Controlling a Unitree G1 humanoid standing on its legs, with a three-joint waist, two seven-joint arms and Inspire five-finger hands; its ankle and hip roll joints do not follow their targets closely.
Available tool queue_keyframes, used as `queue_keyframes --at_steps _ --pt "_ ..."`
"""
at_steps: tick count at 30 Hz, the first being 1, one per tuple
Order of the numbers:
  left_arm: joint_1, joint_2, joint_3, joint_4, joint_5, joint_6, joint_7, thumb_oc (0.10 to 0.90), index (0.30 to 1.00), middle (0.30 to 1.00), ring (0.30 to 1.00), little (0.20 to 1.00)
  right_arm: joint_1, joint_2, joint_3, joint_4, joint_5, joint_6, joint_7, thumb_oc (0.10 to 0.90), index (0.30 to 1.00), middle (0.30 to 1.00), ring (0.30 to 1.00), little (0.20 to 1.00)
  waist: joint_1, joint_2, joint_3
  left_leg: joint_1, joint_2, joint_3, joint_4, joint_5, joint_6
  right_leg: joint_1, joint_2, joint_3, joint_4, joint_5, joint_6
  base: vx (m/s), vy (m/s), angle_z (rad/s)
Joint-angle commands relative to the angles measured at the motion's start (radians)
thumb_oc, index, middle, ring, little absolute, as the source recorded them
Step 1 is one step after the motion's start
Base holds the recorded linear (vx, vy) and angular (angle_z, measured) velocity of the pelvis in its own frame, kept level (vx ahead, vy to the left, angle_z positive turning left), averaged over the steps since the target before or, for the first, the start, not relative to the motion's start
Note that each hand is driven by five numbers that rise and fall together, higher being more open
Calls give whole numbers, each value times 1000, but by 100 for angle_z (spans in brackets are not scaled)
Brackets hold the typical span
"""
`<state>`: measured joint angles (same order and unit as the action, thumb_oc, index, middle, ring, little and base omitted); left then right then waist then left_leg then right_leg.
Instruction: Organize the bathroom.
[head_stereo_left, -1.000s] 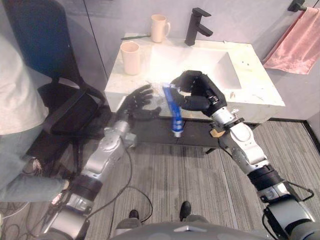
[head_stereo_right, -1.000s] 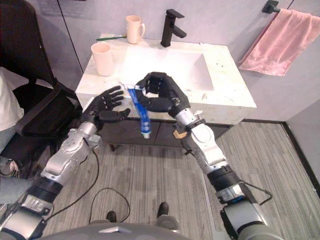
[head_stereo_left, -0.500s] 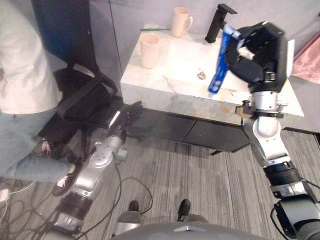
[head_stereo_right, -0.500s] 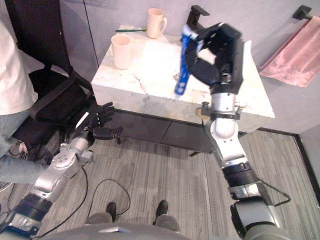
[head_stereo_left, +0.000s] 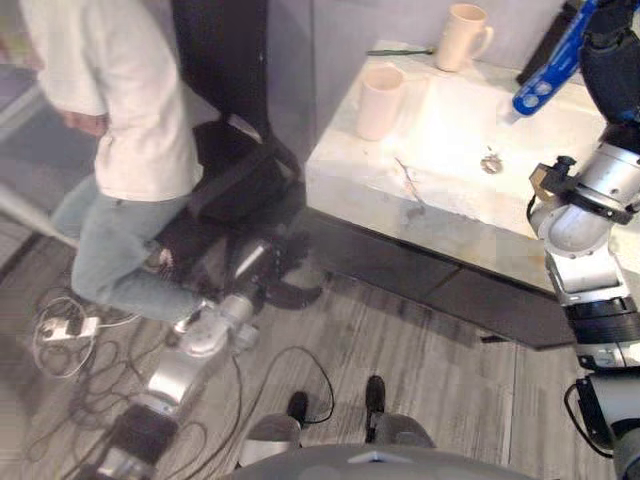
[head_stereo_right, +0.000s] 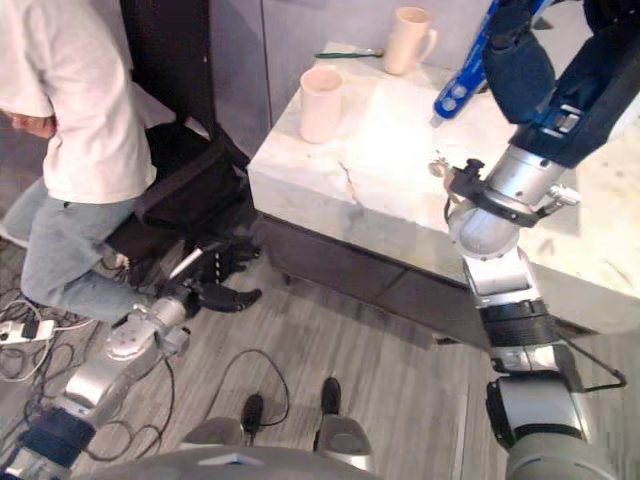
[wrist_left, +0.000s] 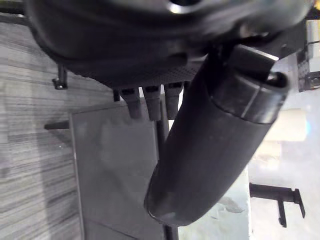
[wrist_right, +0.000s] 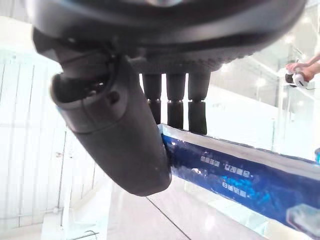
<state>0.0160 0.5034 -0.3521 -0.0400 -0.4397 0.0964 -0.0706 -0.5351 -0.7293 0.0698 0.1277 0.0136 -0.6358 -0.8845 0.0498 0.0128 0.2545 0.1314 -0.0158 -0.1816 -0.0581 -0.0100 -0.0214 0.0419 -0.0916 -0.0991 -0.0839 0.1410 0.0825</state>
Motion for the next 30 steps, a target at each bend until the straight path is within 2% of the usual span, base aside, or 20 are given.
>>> queue_keyframes --at_steps 1,4,8,9,12,13,16,17,18,19,20,21,22,23,24,26,28,30 --pt "-67 17 -29 -84 -45 -106 -25 800 900 900 900 900 -214 -96 -13 52 -33 -41 -4 400 300 300 300 300 25 -53 -115 32 -130 -21 62 -143 55 -148 4 35 90 -43 121 270 -204 41" --pt "-28 23 -40 -99 -55 -132 -38 800 900 900 900 900 -235 -111 8 95 2 -55 38 400 300 300 300 300 41 -59 -125 25 -117 7 92 -158 49 -110 13 5 88 -77 101 266 -179 30" --pt "1 23 -68 -123 -61 -157 -40 800 900 900 900 900 -237 -120 10 109 -11 -61 33 400 300 300 300 300 52 -68 -130 11 -107 24 133 -173 40 -74 21 -12 85 -108 84 210 -149 20" --pt "12 18 -91 -133 -63 -167 -46 800 900 900 900 900 -237 -124 12 110 -18 -59 27 400 300 300 300 300 57 -71 -133 9 -102 24 161 -195 34 -58 30 -18 88 -130 75 151 -119 21" --pt "14 12 -126 -140 -72 -170 -45 800 900 900 900 900 -247 -132 18 123 -21 -59 25 400 300 300 300 300 62 -77 -132 -17 -101 31 235 -193 17 -40 36 -29 85 -146 61 194 -142 26" --pt "11 10 -150 -142 -63 -179 -50 800 900 900 900 900 -249 -138 20 132 -18 -61 28 400 300 300 300 300 67 -82 -130 -57 -110 25 316 -150 -1 -26 39 -36 79 -154 49 93 -80 20" --pt "10 10 -166 -147 -54 -190 -55 800 900 900 900 900 -248 -149 24 141 -24 -71 33 400 300 300 300 300 72 -84 -123 -102 -122 23 411 -114 -19 -11 42 -40 78 -164 37 64 -50 15" --pt "10 7 -182 -156 -42 -196 -69 800 900 900 900 900 -240 -164 25 136 -32 -66 29 400 300 300 300 300 71 -90 -113 -168 -134 48 550 -77 -38 -4 39 -45 84 -169 23 93 -68 27" --pt "9 6 -189 -158 -34 -198 -78 800 900 900 900 900 -228 -169 16 126 -36 -58 24 400 300 300 300 300 71 -96 -104 -214 -133 71 611 -73 -44 -1 34 -58 93 -169 19 104 -71 68" --pt "2 7 -199 -153 -35 -199 -81 800 900 900 900 900 -211 -171 2 119 -40 -57 19 400 300 300 300 300 70 -99 -98 -245 -116 91 617 -85 -40 5 31 -72 99 -173 17 131 -37 66" --pt "-7 11 -203 -143 -51 -198 -97 800 900 900 900 900 -193 -171 -12 122 -50 -62 22 400 300 300 300 300 66 -99 -90 -254 -80 125 558 -106 -32 22 33 -87 104 -186 16 321 52 60" --pt "-25 21 -217 -134 -55 -196 -121 800 900 900 900 900 -185 -169 -12 150 -91 -66 6 400 300 300 300 300 54 -79 -86 -219 -5 248 263 -81 -34 62 57 -129 92 -213 24 337 84 22" --pt "-26 22 -222 -134 -56 -195 -125 800 900 900 900 900 -183 -170 -10 150 -98 -61 0 400 300 300 300 300 53 -77 -85 -215 -1 264 233 -66 -34 68 58 -136 88 -215 26 388 137 54" --pt "-26 27 -240 -130 -48 -199 -147 800 900 900 900 900 -156 -185 -22 142 -123 -48 -31 400 300 300 300 300 43 -62 -80 -221 22 332 150 5 -44 86 71 -168 93 -232 28 189 77 80" --pt "-26 29 -245 -129 -47 -201 -149 800 900 900 900 900 -142 -189 -29 137 -132 -48 -42 400 300 300 300 300 42 -63 -79 -227 21 333 158 9 -44 86 68 -173 97 -235 28 208 97 94" --pt "-27 36 -262 -131 -52 -206 -131 800 900 900 900 900 -124 -199 -40 134 -123 -68 -44 400 300 300 300 300 44 -68 -86 -212 -11 277 136 -10 -27 81 52 -170 94 -230 39 143 97 26" --pt "-34 40 -268 -123 -54 -199 -126 800 900 900 900 900 -138 -201 -50 154 -99 -81 -21 400 300 300 300 300 42 -59 -102 -163 -15 290 82 -15 -15 70 30 -201 126 -244 52 133 113 -34" --pt "-35 54 -269 -132 -58 -181 -119 800 900 900 900 900 -138 -213 -61 176 -67 -103 0 400 300 300 300 300 37 -44 -112 -113 -10 292 45 -15 -3 35 5 -236 222 -265 69 107 96 -20"
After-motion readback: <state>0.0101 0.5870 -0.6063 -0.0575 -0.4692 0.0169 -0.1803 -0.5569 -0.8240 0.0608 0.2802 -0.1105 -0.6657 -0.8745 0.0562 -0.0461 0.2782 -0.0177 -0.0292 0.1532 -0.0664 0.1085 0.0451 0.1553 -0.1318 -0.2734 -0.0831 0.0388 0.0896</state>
